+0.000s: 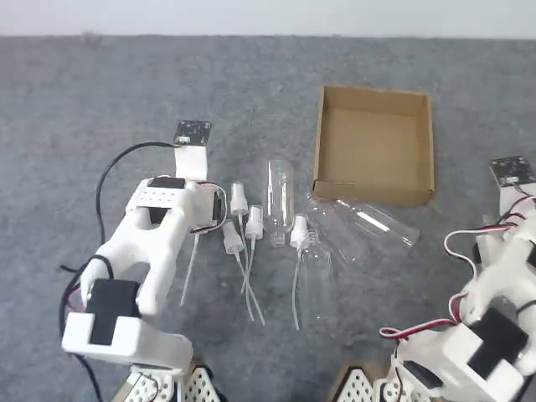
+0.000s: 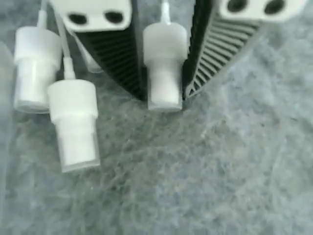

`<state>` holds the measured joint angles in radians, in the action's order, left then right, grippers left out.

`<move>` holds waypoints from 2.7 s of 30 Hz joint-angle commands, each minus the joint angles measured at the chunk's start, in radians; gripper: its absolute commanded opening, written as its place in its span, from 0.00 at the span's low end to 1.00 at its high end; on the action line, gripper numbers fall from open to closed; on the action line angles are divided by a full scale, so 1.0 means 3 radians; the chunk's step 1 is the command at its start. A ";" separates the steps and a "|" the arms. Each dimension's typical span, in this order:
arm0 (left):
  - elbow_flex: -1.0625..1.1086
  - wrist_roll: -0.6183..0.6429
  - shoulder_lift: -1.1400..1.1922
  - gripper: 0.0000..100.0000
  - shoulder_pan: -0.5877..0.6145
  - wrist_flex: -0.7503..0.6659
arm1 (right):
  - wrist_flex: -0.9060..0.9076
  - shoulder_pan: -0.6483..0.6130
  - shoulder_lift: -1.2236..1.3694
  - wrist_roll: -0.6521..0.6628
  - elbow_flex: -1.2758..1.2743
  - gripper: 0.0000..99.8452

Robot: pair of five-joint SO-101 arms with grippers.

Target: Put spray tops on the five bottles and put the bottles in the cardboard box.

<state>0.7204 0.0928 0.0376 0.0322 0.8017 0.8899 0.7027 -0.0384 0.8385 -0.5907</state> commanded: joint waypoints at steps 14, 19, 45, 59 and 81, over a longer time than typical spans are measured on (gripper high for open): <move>0.0371 -0.0685 -0.0624 0.01 0.0015 0.0210 | -0.0003 0.0054 -0.0028 0.0026 -0.0056 0.01; 0.0739 -0.0859 -0.1355 0.05 0.0015 0.0348 | -0.0003 0.0043 -0.0028 0.0026 -0.0056 0.01; 0.0667 -0.1074 -0.0834 0.05 0.0015 0.0384 | -0.0028 0.0043 -0.0033 0.0041 -0.0153 0.01; 0.0616 -0.0839 -0.1652 0.01 -0.0056 0.0614 | 0.0003 0.0033 -0.0069 -0.0210 0.0051 0.05; 0.1562 -0.0721 -0.2793 0.01 -0.0113 0.0292 | 0.0949 -0.0258 0.0043 -0.0389 0.1141 0.22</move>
<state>1.1960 -0.1312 -0.7618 -0.0046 0.9183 1.1584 0.6352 -0.0245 0.7296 -0.3161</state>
